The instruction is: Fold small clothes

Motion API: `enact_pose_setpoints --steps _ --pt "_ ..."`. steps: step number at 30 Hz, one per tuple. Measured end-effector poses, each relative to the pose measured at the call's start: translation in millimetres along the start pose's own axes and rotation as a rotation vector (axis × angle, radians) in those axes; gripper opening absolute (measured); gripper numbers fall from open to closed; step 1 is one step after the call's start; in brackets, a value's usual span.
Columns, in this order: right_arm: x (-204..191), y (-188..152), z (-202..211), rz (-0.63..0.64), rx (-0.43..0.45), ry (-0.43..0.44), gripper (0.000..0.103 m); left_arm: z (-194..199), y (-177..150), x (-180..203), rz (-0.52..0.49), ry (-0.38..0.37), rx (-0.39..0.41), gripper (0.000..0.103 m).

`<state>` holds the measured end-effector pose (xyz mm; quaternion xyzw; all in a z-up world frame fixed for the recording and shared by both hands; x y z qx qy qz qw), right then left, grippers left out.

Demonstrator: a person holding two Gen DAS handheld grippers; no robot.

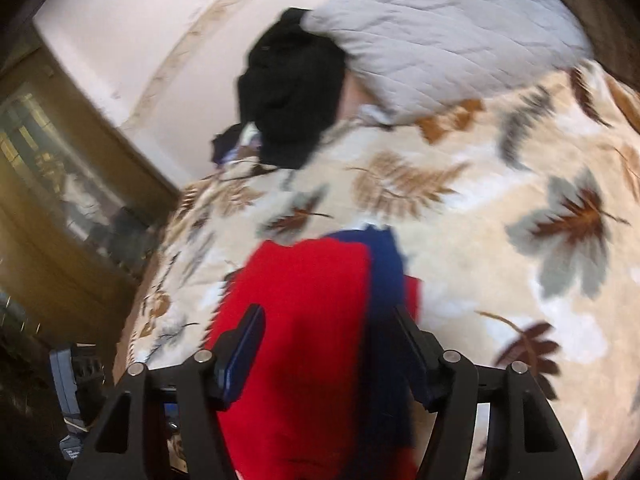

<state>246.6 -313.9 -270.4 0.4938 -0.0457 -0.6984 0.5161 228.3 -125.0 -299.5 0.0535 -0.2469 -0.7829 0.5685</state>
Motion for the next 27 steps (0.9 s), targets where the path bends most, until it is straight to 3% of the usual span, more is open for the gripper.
enact_pose_setpoints --steps 1,4,9,12,20,22,25,27 --pt "-3 -1 -7 0.003 -0.019 0.009 0.058 1 -2 0 -0.011 0.02 -0.004 0.068" --pt "-4 -12 -31 -0.031 -0.092 0.02 0.056 -4 -11 -5 -0.037 0.087 -0.039 0.068" --pt "18 -32 -66 -0.072 -0.212 -0.057 0.056 -17 -29 -16 0.028 0.061 -0.115 0.072" --pt "16 -32 -55 -0.071 -0.196 -0.049 0.056 -12 -31 -18 0.048 0.058 -0.119 0.072" --pt "-18 -40 9 -0.002 -0.123 -0.002 0.056 14 -15 -31 0.057 0.102 -0.019 0.071" --pt "-16 -56 16 -0.002 -0.147 -0.016 0.056 4 -15 -32 0.046 0.129 -0.034 0.071" --pt "5 -94 11 -0.031 -0.255 -0.086 0.056 -12 -21 -29 0.035 0.136 -0.059 0.072" --pt "10 -105 11 -0.035 -0.249 -0.082 0.055 -14 -22 -26 0.021 0.136 -0.051 0.072"
Point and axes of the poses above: each gripper's, at about its wrist camera, not at the fingertips, and z roughly against the way its jaws point, x to its right, y to its top, the point moved 9 cm from there along -z, roughly the way its jaws point, and after that the axes turned 11 degrees about y, right-handed, at the moved point
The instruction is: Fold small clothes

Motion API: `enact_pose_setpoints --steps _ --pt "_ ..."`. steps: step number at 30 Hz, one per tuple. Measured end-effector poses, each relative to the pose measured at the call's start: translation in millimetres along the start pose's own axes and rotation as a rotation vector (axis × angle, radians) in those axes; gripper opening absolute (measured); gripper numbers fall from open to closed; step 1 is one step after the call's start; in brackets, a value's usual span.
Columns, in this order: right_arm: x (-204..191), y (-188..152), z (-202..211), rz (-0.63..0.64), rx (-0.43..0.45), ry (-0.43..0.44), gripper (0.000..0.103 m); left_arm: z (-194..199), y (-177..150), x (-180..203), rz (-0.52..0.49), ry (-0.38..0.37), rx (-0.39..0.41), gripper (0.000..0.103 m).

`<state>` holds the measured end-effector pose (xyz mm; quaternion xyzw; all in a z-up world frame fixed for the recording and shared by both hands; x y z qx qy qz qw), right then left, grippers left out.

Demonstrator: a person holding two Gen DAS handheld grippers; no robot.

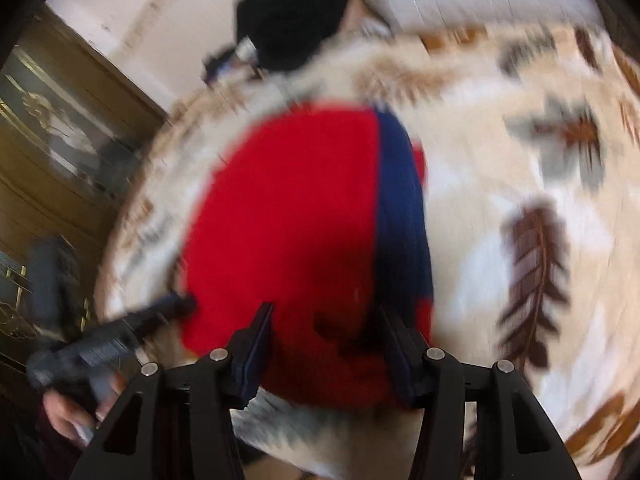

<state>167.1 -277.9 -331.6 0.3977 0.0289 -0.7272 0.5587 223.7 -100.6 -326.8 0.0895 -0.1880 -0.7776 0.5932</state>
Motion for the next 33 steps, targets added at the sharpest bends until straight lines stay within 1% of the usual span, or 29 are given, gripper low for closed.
enact_pose_setpoints --steps 2,4,7,9,11,12,14,15,18,20,21,22,25,28,33 --pt "-6 -2 8 0.033 0.002 -0.028 0.055 4 0 0 -0.012 0.016 0.014 0.072" --pt "-10 -4 17 0.042 0.022 -0.044 0.054 12 0 -2 -0.025 0.029 0.032 0.072" --pt "-16 -11 28 0.077 0.049 -0.072 0.055 25 -1 -4 -0.062 0.088 0.088 0.072" --pt "-12 -20 23 0.07 0.021 -0.088 0.054 27 -3 -5 -0.088 0.116 0.113 0.072" --pt "1 -29 8 0.028 -0.04 -0.097 0.055 18 -7 -5 -0.119 0.157 0.093 0.072" --pt "4 -32 4 0.008 -0.05 -0.093 0.055 14 -9 -6 -0.125 0.168 0.08 0.072" --pt "-3 -27 13 0.028 -0.022 -0.099 0.055 23 -9 -6 -0.116 0.176 0.113 0.072" --pt "-10 -24 21 0.054 0.006 -0.095 0.055 32 -8 -7 -0.124 0.193 0.148 0.072" --pt "-24 -16 47 0.088 0.076 -0.107 0.056 64 -2 -7 -0.171 0.272 0.257 0.072" --pt "-33 -10 64 0.1 0.126 -0.108 0.057 89 1 -7 -0.186 0.31 0.326 0.072" --pt "-39 -8 74 0.112 0.149 -0.116 0.057 97 2 -7 -0.189 0.322 0.343 0.074" --pt "-46 -5 82 0.124 0.163 -0.124 0.057 108 3 -7 -0.196 0.341 0.366 0.078" --pt "-68 -7 101 0.17 0.198 -0.14 0.059 135 4 -6 -0.209 0.38 0.433 0.081" --pt "-88 -10 114 0.214 0.228 -0.197 0.061 155 2 -9 -0.206 0.393 0.467 0.082" --pt "-106 -15 130 0.23 0.249 -0.244 0.063 188 -1 -16 -0.176 0.42 0.517 0.086"
Point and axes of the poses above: each gripper's, at about its wrist camera, not at the fingertips, and z roughly against the way its jaws point, x to its right, y to its top, the point moved 9 cm from there along -z, roughly the way its jaws point, and after that the axes turned 11 degrees about y, right-handed, at the moved point
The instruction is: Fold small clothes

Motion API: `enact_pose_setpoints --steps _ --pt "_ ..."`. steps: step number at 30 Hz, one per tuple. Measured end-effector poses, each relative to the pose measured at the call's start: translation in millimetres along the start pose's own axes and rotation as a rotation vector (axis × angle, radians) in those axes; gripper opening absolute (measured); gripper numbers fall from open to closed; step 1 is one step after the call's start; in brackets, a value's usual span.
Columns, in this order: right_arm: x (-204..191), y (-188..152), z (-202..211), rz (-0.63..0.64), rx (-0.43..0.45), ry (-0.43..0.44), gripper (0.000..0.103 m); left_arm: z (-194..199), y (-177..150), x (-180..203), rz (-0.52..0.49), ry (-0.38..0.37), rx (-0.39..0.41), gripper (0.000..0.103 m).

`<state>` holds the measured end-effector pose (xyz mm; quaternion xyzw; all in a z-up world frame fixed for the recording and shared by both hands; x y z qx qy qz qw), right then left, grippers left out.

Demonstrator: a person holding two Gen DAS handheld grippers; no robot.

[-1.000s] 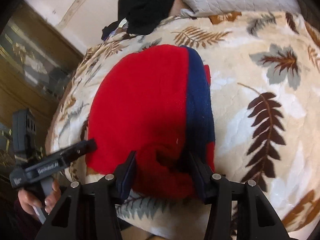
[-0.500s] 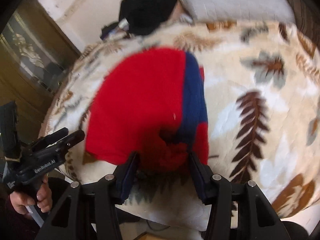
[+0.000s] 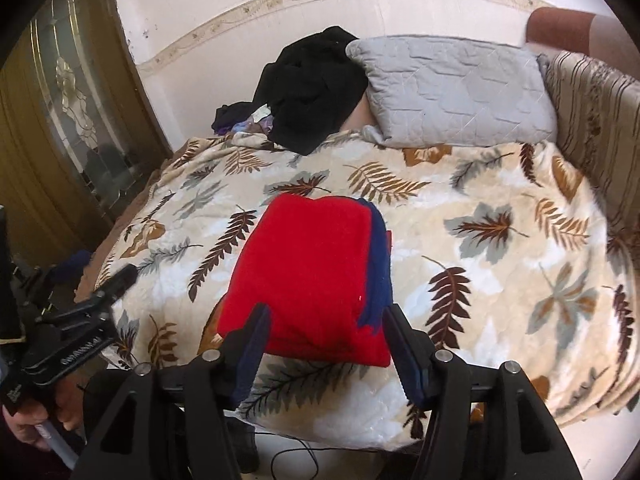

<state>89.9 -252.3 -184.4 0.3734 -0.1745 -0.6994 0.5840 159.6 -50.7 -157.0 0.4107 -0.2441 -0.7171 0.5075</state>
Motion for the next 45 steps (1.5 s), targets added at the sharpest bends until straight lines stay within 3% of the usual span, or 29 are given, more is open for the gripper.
enact_pose_setpoints --steps 5,7,12,23,35,45 --pt "-8 2 15 0.002 0.028 -0.031 0.068 22 8 -16 0.026 0.027 0.034 0.088" --pt "-12 3 18 0.003 0.034 -0.05 0.069 30 10 -19 0.03 0.035 0.044 0.095" --pt "-24 2 23 0.017 0.032 -0.071 0.069 50 15 -23 0.008 0.066 0.09 0.095" --pt "-42 3 46 0.031 0.084 -0.083 0.07 95 30 -30 0.021 0.062 0.181 0.095" --pt "-63 -2 72 0.05 0.118 -0.111 0.07 132 35 -41 0.036 0.036 0.23 0.095" --pt "-71 8 111 0.086 0.233 -0.19 0.07 151 36 -48 0.055 0.021 0.25 0.095"
Point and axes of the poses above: each gripper's, at about its wrist camera, not at the fingertips, and z roughly against the way its jaws point, x to its right, y to its top, the point moved 9 cm from there along -z, roughly the way its jaws point, and after that the axes turned 11 degrees about y, right-handed, at the moved point
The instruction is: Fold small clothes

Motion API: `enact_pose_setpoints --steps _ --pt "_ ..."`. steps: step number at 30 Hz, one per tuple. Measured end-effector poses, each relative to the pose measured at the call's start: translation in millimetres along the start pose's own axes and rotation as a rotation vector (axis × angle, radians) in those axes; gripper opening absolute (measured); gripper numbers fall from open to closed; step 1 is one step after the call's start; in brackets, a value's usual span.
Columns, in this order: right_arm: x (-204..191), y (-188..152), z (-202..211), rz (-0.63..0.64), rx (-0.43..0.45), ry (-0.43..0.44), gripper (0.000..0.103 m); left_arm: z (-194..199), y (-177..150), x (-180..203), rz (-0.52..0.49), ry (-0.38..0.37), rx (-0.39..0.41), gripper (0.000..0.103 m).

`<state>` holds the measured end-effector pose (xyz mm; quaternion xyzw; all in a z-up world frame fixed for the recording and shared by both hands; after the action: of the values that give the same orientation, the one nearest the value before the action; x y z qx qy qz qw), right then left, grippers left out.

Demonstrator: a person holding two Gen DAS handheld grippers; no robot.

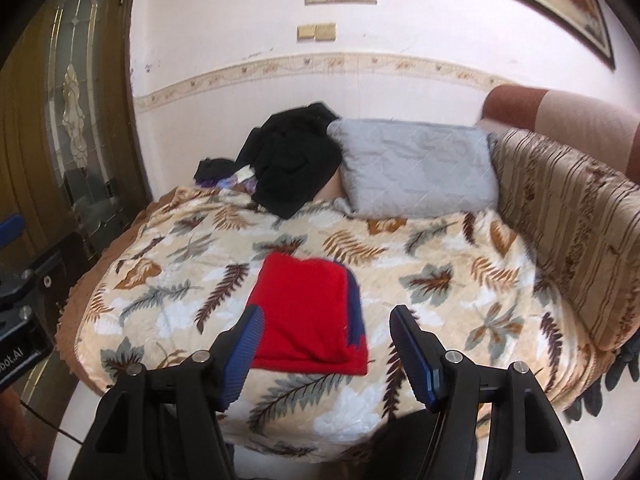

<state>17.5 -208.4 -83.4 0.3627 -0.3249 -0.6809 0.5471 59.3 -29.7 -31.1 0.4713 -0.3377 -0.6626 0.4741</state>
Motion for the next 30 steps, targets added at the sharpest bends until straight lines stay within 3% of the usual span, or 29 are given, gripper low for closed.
enact_pose_setpoints --steps 15,30 --pt "0 10 13 0.011 0.054 -0.037 0.071 6 6 2 0.019 -0.031 0.006 0.095" --pt "-1 12 -11 0.016 0.023 -0.047 0.071 -13 8 13 0.031 -0.088 0.0 0.095"
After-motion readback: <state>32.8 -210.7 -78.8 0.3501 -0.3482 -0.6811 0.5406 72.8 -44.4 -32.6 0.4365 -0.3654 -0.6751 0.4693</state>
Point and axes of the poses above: each gripper's, at about its wrist camera, not at the fingertips, and z roughly against the way its jaws point, x to its right, y to its top, the point moved 9 cm from there along -z, roughly the way its jaws point, and after that the axes turned 11 degrees about y, right-handed, at the moved point
